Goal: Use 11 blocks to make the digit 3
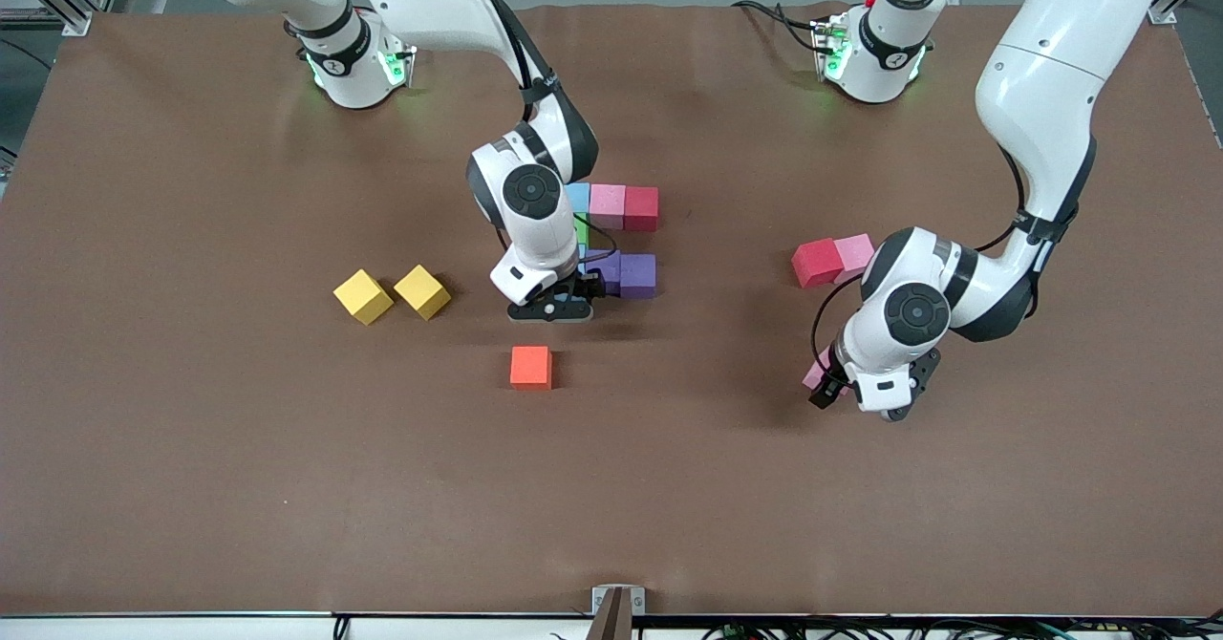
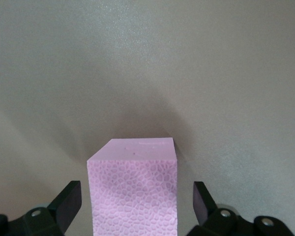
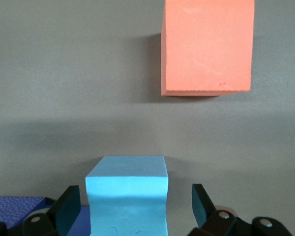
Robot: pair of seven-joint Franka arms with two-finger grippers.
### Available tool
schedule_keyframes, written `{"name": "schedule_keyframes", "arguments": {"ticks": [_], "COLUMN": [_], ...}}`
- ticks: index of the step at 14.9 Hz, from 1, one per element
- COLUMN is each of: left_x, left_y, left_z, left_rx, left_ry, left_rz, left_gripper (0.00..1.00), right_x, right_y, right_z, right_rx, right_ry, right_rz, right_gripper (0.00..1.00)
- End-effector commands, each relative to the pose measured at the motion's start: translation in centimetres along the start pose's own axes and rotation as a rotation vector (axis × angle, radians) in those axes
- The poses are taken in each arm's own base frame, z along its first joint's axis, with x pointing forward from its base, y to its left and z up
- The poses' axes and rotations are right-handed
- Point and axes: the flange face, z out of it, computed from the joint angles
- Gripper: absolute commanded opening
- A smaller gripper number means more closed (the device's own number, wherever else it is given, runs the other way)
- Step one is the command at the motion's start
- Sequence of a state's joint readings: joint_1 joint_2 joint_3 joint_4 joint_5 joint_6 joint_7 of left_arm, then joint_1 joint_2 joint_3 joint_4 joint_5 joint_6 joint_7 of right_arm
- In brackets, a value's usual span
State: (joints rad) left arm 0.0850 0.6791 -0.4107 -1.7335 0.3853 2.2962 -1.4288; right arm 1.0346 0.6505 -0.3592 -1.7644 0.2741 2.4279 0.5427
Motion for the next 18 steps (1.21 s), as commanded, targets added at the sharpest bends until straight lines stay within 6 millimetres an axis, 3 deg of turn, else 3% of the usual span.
{"name": "schedule_keyframes", "arguments": {"ticks": [1,4,5,8,13,15,18], "left_x": [0.2,1.0,0.9,1.0,1.1,0.9,0.9], "left_y": [-0.3,-0.9,-0.9,-0.9,-0.8,-0.5,-0.4], "left_z": [-0.1,0.3,0.3,0.3,0.1,-0.4,-0.4], "left_rx": [-0.008,0.0,0.001,0.0,-0.006,-0.016,-0.018], "left_ry": [0.012,0.013,0.018,0.019,0.014,0.009,0.008], "left_rz": [0.033,0.032,0.04,0.036,0.023,0.015,0.016], "left_gripper": [1.0,1.0,1.0,1.0,1.0,1.0,1.0], "right_x": [1.1,2.7,3.2,5.3,9.2,10.7,12.0], "right_y": [0.0,0.5,1.3,4.8,16.1,20.5,26.4], "right_z": [-1.6,-3.5,-3.7,-7.5,-16.7,-18.8,-20.0], "right_rx": [0.01,0.008,0.003,0.009,-0.036,-0.047,-0.097], "right_ry": [-0.018,-0.04,-0.054,-0.093,-0.163,-0.154,-0.158], "right_rz": [0.018,0.038,0.051,0.123,0.284,0.355,0.447], "right_gripper": [1.0,1.0,1.0,1.0,1.0,1.0,1.0]}}
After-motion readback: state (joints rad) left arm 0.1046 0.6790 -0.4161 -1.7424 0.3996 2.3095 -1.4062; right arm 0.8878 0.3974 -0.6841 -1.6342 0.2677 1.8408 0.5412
